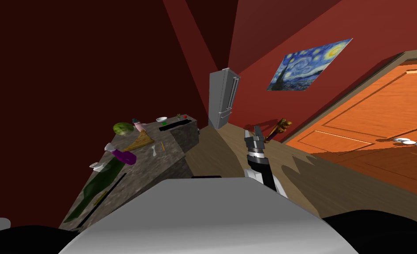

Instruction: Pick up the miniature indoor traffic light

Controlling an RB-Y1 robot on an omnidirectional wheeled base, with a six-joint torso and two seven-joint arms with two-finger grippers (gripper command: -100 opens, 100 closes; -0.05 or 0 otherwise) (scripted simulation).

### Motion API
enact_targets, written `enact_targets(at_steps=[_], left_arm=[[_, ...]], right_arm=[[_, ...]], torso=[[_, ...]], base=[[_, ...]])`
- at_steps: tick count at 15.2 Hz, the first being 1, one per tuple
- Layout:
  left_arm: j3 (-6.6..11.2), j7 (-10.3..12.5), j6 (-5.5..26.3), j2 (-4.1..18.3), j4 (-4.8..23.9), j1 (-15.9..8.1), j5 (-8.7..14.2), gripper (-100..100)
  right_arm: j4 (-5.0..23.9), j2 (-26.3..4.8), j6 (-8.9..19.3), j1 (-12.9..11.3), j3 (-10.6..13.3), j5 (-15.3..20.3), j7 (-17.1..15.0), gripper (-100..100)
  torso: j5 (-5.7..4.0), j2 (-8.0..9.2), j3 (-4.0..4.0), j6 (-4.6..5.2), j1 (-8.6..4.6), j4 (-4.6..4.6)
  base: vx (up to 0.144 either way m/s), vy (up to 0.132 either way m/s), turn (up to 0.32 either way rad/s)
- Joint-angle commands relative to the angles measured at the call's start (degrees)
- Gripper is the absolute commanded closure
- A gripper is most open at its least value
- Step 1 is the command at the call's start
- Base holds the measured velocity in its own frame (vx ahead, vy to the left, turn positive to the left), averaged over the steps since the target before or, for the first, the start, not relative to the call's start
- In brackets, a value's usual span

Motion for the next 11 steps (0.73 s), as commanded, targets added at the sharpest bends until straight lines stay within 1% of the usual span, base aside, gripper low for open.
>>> enact_targets(at_steps=[1, 2, 3, 5, 6, 7, 11], left_arm=[[0.90, 0.55, 1.67, 0.14, 0.21, 0.14, 0.63, -100], [0.40, 0.25, 0.72, 0.10, 0.13, 0.03, 0.28, -100], [-1.11, 1.21, -0.68, -0.13, 1.80, -0.70, -1.00, -100], [-2.39, 1.90, -2.02, -0.34, 3.11, -1.30, -2.07, -100], [-1.58, 1.42, -0.88, -0.28, 2.04, -0.91, -1.39, -100], [-1.79, 1.64, -1.15, -0.34, 2.13, -0.99, -1.55, 100], [-1.74, 1.68, -1.18, -0.31, 2.06, -0.99, -1.54, 100]], right_arm=[[0.00, 0.00, 0.00, 0.00, 0.00, 0.00, 0.00, 0], [0.00, 0.00, 0.00, 0.00, 0.00, 0.00, 0.00, 0], [0.00, 0.00, 0.00, 0.00, 0.00, 0.00, 0.00, 0], [0.00, 0.00, 0.00, -0.01, 0.00, 0.00, 0.00, 0], [0.00, 0.00, 0.00, -0.01, 0.00, 0.00, 0.00, 0], [0.00, 0.00, 0.00, 0.00, 0.00, 0.00, 0.00, 0], [0.00, 0.00, 0.00, 0.00, 0.00, 0.00, 0.00, 0]], torso=[[0.00, 0.00, 0.00, 0.00, 0.00, 0.00], [0.00, -0.02, -0.01, 0.00, -0.02, 0.00], [0.00, -0.03, -0.02, 0.00, -0.04, 0.00], [0.00, 0.12, 0.06, 0.04, -0.03, 0.02], [0.01, 0.20, 0.11, 0.03, -0.02, 0.04], [0.00, 0.18, 0.11, -0.01, -0.03, 0.04], [0.10, -0.01, -0.01, -0.01, 0.08, -0.01]], base=[[-0.006, 0.009, -0.055], [-0.003, 0.004, -0.018], [-0.034, 0.003, -0.078], [-0.078, 0.010, -0.145], [-0.051, 0.007, -0.048], [-0.017, 0.003, -0.002], [-0.002, 0.001, 0.000]])
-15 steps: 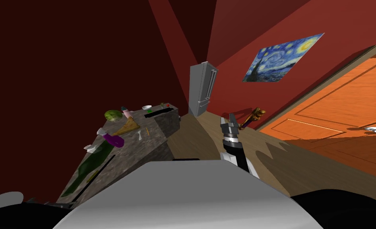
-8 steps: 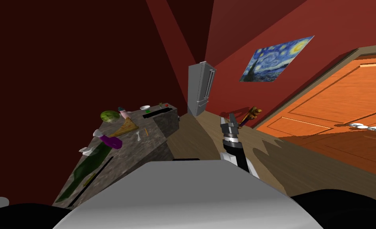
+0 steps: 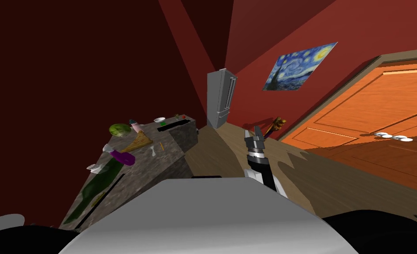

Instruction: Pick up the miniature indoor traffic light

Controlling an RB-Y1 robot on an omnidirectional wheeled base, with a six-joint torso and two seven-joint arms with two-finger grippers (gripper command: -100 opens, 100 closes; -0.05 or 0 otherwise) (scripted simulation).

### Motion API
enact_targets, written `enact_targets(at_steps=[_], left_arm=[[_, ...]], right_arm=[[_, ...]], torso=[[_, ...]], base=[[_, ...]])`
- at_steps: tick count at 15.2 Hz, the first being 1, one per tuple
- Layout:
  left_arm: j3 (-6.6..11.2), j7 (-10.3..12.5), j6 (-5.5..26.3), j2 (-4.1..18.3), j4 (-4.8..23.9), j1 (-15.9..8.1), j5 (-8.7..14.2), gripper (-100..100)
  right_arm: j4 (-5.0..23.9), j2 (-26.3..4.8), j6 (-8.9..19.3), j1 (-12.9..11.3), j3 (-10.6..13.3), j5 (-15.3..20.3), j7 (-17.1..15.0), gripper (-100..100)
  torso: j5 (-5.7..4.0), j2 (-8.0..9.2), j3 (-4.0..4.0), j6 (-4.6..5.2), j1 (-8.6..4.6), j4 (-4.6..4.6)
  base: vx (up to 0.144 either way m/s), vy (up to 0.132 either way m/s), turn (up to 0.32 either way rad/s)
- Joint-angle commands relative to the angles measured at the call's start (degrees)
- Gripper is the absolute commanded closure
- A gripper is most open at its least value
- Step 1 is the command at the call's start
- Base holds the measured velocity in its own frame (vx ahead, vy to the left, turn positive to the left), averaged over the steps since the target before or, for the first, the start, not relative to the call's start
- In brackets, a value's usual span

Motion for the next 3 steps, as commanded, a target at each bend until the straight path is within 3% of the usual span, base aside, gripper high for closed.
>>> enact_targets(at_steps=[1, 2, 3], left_arm=[[1.88, -1.16, 1.88, 0.34, -1.57, 0.88, 1.63, 100], [2.20, -1.33, 2.21, 0.39, -1.90, 1.03, 1.90, 100], [1.40, -0.79, 1.15, 0.35, -1.03, 0.60, 1.25, 100]], right_arm=[[0.00, 0.00, 0.00, 0.00, 0.00, 0.00, 0.00, 0], [0.00, 0.00, 0.00, 0.01, -0.01, 0.00, 0.00, 0], [0.00, 0.00, 0.00, 0.02, -0.01, 0.00, 0.00, 0]], torso=[[0.00, 0.00, 0.00, 0.00, 0.00, 0.00], [-0.03, -0.09, -0.05, -0.08, -0.01, -0.02], [-0.04, -0.19, -0.11, -0.10, -0.03, -0.05]], base=[[0.047, -0.006, 0.138], [0.081, -0.008, 0.189], [0.046, -0.005, 0.077]])
